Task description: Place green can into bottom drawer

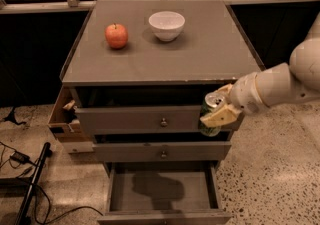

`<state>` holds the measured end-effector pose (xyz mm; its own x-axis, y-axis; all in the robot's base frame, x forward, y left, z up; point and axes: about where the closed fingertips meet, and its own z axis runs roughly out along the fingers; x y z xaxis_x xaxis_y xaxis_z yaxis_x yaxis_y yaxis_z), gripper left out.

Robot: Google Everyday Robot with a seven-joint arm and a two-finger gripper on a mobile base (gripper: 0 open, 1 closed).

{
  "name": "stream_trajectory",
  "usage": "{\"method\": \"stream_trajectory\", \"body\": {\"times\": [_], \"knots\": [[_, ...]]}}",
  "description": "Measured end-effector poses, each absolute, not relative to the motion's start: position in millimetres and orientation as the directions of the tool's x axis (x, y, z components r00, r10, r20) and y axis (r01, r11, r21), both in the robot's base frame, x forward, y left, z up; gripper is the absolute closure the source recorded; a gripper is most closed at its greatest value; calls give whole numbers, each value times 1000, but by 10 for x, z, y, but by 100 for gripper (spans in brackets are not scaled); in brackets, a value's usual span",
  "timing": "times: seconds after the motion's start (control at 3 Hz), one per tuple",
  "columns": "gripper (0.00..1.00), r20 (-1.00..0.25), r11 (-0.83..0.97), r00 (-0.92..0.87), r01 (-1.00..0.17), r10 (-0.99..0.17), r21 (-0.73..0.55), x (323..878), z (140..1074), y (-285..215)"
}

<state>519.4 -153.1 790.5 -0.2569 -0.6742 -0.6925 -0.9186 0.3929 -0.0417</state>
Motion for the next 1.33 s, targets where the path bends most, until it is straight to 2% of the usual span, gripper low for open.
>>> {"method": "stream_trajectory", "body": {"times": [0.67,1.33], "knots": [[100,-713,391,-253,-920,-653,-32,4934,6469,-1626],[100,-720,390,-247,-920,-649,-36,4919,6187,-1641]]}}
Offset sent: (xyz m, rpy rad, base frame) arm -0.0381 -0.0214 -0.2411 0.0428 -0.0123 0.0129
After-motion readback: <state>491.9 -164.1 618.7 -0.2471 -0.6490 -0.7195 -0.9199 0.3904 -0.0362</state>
